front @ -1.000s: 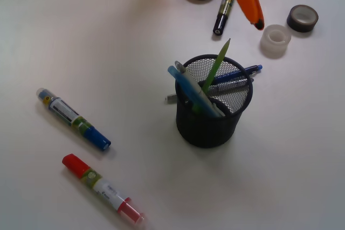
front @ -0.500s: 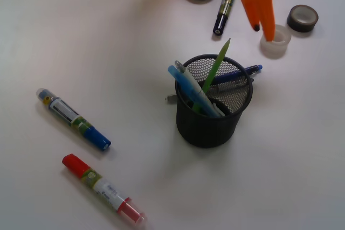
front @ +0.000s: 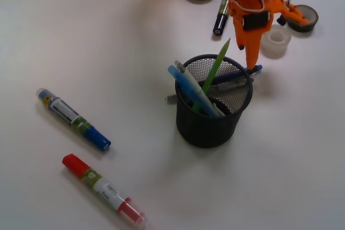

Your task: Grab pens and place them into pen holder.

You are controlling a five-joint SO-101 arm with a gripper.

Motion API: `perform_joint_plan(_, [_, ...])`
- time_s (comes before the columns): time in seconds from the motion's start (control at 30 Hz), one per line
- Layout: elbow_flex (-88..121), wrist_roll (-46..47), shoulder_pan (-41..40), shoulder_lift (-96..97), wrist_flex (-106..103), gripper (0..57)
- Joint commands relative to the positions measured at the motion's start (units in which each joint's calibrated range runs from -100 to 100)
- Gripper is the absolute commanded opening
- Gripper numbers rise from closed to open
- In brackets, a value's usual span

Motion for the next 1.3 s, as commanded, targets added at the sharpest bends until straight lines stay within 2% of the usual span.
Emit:
perform_joint_plan(0.0, [-6.9, -0.2, 0.8, 2.6, 2.8, 21.2])
perform_joint_plan(0.4, [-12.1, -0.2, 2.6, 12.7, 4.5, 20.9])
perform_joint_plan(0.5, [-13.5, 0.0, 3.1, 16.6, 4.7, 15.2])
perform_joint_plan(0.63, [-17.5, -0.1, 3.3, 21.6, 7.2, 0.3])
perform_joint_plan(0.8, [-23.7, -0.2, 3.9, 24.2, 11.6, 0.3])
perform_joint_plan(1.0, [-23.8, -4.7, 4.1, 18.0, 20.5, 0.3])
perform_joint_plan(1.27, [-1.3, -8.6, 4.2, -1.6, 20.7, 0.3])
